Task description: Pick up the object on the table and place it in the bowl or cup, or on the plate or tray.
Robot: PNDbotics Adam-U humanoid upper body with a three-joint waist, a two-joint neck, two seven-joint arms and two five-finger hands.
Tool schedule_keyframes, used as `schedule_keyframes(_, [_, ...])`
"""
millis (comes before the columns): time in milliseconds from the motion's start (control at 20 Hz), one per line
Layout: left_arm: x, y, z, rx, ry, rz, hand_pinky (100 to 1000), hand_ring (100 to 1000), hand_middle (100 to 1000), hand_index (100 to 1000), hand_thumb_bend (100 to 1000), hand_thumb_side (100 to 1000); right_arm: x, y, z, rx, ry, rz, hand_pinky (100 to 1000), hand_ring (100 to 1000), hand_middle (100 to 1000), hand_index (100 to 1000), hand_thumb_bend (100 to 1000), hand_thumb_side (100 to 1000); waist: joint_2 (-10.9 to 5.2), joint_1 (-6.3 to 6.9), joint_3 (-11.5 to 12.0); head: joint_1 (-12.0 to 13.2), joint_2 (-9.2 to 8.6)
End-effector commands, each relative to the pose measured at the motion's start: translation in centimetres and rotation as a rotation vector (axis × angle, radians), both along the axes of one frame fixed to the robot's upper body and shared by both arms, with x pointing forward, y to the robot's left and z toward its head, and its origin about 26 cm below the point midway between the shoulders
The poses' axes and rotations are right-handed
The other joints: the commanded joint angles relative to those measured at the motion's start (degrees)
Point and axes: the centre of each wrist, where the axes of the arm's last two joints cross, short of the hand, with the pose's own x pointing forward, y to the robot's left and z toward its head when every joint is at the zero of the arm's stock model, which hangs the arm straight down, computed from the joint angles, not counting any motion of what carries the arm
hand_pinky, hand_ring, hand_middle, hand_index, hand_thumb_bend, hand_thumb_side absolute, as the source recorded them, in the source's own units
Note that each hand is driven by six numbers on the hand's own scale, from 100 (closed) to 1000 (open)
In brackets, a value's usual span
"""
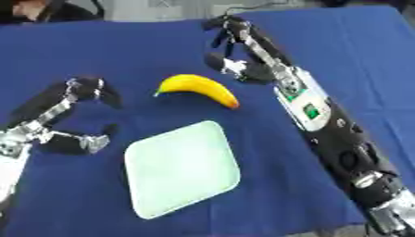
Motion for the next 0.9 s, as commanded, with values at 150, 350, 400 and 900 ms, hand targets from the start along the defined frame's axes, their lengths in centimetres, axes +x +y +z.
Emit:
schedule_keyframes(150, [-0.1, 0.1, 1.3, 0.130, -0.079, -0.123, 563, 605, 607, 671, 100, 268, 0.1, 0.0, 1.1, 0.003, -0.032, 0.004, 451, 637, 788, 881, 629, 939, -1.20, 0.15, -0.1, -0.3, -0.87])
schedule_keyframes(350, [-0.1, 0.1, 1.3, 0.129, -0.080, -0.123, 563, 605, 607, 671, 100, 268, 0.1, 0.0, 1.2, 0.004, -0.033, 0.004, 451, 637, 788, 881, 629, 940, -1.19, 0.16, 0.0, -0.3, -0.86])
schedule_keyframes(400, [-0.1, 0.1, 1.3, 0.129, -0.080, -0.123, 563, 605, 607, 671, 100, 268, 0.1, 0.0, 1.2, 0.004, -0.033, 0.004, 452, 637, 788, 881, 629, 939, -1.19, 0.17, 0.0, -0.3, -0.86])
schedule_keyframes(900, [-0.1, 0.2, 1.1, 0.134, -0.075, -0.125, 564, 606, 607, 672, 100, 268, 1.3, 3.0, 3.1, -0.134, -0.062, 0.049, 484, 649, 776, 866, 680, 857, -1.69, 0.00, 0.1, -0.3, -0.56])
